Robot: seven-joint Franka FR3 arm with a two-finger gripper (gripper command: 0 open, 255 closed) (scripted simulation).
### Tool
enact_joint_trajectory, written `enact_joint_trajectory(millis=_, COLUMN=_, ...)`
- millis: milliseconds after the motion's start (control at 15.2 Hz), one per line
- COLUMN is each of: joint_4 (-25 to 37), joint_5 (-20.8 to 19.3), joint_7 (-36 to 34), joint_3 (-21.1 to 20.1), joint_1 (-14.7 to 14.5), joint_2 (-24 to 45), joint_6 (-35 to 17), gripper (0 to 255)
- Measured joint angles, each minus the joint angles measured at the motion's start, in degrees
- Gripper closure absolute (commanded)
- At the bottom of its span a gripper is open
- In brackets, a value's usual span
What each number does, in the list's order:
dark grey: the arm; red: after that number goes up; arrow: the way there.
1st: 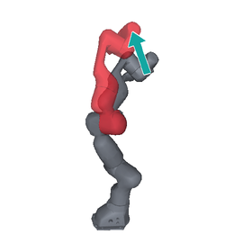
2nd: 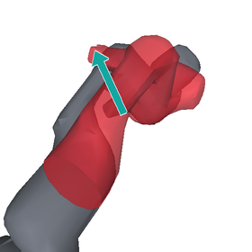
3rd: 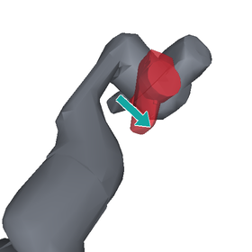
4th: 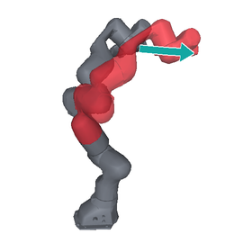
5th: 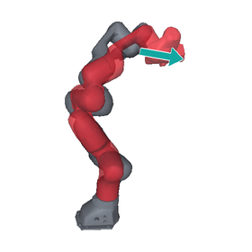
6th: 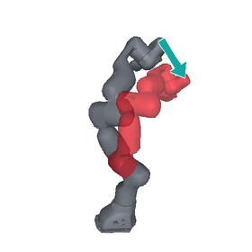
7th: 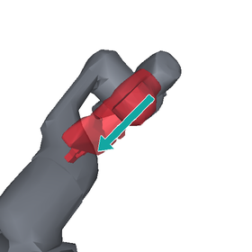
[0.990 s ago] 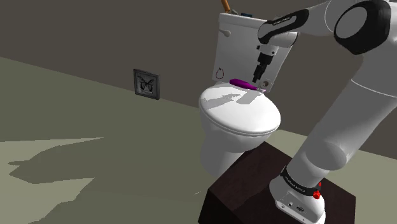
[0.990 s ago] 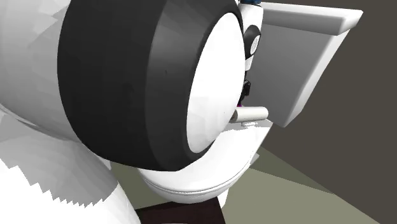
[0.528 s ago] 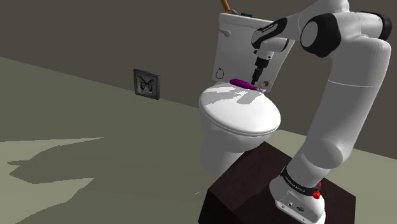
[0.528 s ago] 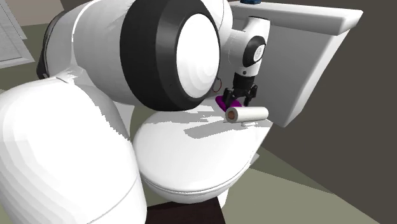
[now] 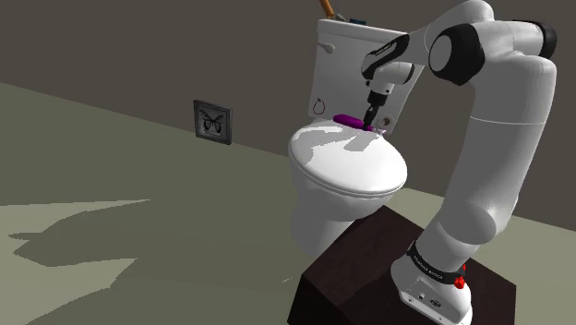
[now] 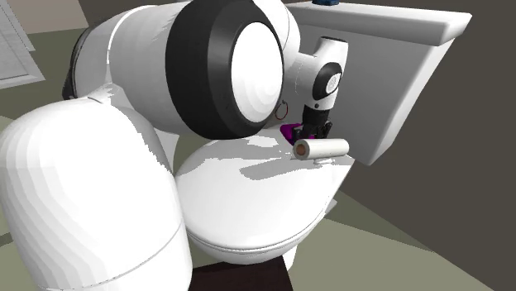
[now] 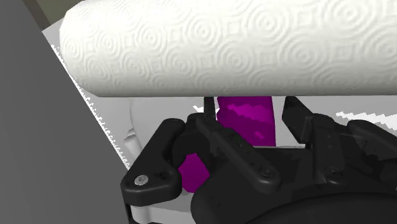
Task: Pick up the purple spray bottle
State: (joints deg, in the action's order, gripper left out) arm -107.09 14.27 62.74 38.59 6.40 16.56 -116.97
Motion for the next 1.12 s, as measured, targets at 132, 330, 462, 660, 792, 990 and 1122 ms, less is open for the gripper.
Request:
enact_joint_trajectory(millis=132, joint_4=0.02, joint_5=0.04, joint_7=0.04, joint_3=0.03, joint_1=0.04, joint_2=-0.01, joint_6=-0.08, gripper=255)
enact_joint_trajectory(millis=330, joint_4=0.02, joint_5=0.06, joint_7=0.09, joint_3=0.04, joint_1=0.07, joint_2=-0.02, joint_6=-0.07, gripper=255)
enact_joint_trajectory(millis=462, joint_4=-0.02, joint_5=0.03, joint_7=0.1, joint_3=0.06, joint_1=0.08, joint_2=-0.06, joint_6=-0.08, gripper=255)
enact_joint_trajectory(millis=660, joint_4=0.2, joint_5=-0.08, joint_7=-0.04, joint_3=0.08, joint_1=0.02, joint_2=-0.13, joint_6=0.25, gripper=255)
enact_joint_trajectory(millis=792, joint_4=0.81, joint_5=-0.47, joint_7=-0.35, joint_3=0.19, joint_1=-0.12, joint_2=-0.56, joint_6=1.22, gripper=255)
enact_joint_trajectory(millis=990, joint_4=2.08, joint_5=-1.25, joint_7=-0.91, joint_3=0.48, joint_1=-0.3, joint_2=-1.48, joint_6=3.17, gripper=255)
enact_joint_trajectory(millis=1122, joint_4=3.24, joint_5=-1.65, joint_7=-1.26, joint_3=0.61, joint_1=-0.37, joint_2=-1.89, joint_6=4.63, gripper=255)
